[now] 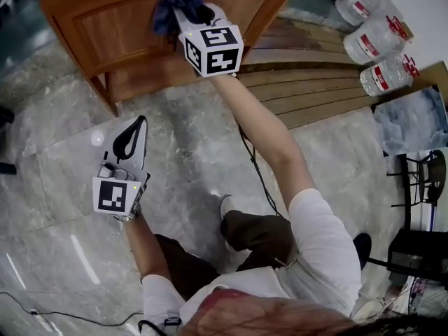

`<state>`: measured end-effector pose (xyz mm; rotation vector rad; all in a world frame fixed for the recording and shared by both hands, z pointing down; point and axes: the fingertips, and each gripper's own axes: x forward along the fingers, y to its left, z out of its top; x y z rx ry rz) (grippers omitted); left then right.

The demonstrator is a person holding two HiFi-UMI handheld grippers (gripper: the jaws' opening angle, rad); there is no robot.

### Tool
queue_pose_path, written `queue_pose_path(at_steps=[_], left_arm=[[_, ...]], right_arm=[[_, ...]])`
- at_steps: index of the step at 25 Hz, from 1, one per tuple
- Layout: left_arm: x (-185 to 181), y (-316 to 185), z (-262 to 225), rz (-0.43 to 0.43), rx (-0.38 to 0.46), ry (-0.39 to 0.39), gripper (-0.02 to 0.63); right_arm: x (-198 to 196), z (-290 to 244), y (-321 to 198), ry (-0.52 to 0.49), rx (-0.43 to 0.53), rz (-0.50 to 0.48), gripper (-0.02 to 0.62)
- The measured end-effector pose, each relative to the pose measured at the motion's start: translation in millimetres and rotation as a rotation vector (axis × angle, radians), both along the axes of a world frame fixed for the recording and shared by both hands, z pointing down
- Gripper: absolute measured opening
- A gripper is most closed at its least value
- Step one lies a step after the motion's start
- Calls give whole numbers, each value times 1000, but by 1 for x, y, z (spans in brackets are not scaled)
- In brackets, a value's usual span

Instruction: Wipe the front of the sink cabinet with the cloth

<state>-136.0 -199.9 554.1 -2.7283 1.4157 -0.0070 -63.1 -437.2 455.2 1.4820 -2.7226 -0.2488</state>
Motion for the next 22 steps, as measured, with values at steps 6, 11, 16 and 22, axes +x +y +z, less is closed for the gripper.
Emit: queue_pose_path(at_steps=[6,11,16,22], left_arm=[[13,-11,13,32,-22,-10,5],[30,-12,13,53,-36,-3,5],[42,-9,14,77,-26,-37,5],[47,-7,14,96,-34,-6,5]], right_arm=[[96,3,-28,-11,-16,156,112],[156,14,-47,39,-33,254,112],[221,9,-49,-3,-47,368,112],[258,10,-54,0,-42,410,114]])
